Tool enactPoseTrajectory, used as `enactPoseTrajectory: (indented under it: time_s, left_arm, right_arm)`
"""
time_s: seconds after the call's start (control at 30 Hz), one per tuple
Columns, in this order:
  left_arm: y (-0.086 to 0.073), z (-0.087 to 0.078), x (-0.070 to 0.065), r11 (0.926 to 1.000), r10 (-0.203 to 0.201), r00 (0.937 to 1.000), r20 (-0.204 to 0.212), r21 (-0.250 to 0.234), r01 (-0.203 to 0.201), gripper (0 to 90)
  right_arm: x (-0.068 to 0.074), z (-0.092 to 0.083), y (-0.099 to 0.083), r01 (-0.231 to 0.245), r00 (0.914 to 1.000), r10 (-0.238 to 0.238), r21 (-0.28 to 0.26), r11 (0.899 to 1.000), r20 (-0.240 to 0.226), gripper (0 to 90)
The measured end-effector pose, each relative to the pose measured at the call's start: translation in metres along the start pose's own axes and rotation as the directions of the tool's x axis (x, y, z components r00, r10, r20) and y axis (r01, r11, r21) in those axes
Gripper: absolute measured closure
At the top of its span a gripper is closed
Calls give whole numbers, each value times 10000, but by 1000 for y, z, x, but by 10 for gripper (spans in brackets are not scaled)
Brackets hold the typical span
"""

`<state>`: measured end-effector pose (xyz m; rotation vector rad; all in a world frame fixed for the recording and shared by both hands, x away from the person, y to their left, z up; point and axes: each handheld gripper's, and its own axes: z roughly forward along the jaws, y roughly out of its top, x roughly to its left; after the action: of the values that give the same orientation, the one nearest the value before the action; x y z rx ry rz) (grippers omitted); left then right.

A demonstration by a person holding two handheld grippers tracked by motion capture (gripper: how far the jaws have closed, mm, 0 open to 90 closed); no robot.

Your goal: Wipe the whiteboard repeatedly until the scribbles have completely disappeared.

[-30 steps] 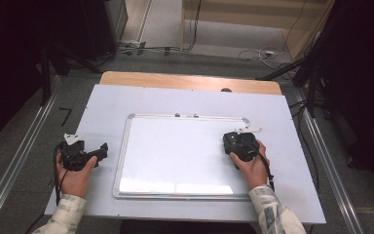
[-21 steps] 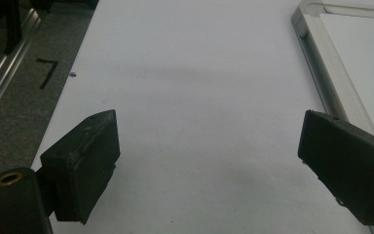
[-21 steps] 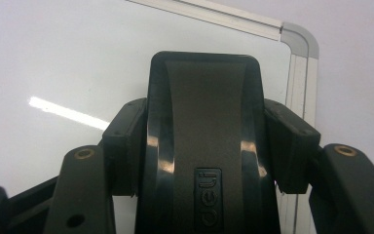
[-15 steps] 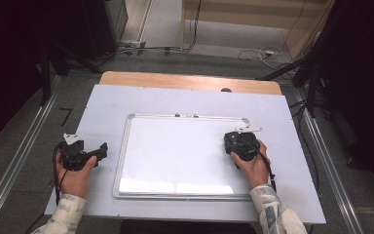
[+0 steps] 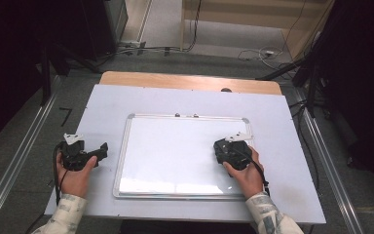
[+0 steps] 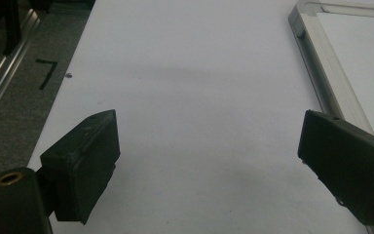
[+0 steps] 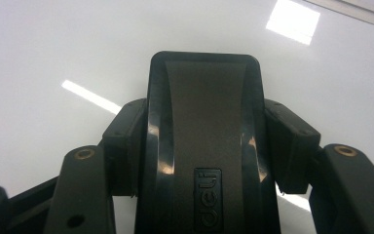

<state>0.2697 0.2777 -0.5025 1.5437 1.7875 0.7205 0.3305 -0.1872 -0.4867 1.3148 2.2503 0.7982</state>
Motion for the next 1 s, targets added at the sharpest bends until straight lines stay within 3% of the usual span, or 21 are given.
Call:
enactPoseTrajectory:
  time_s: [0.57,1.0]
  left_arm:
    - [0,0,1,10000,7,10000,22,18,-7,88]
    - [-1,2,0,10000,30,10000,15,75,-30,88]
  right_arm:
    - [-51,15,16,-963,9926,952,114,9953,757,383]
    - [-70,32,37,-1476,9819,1442,184,9889,1226,383]
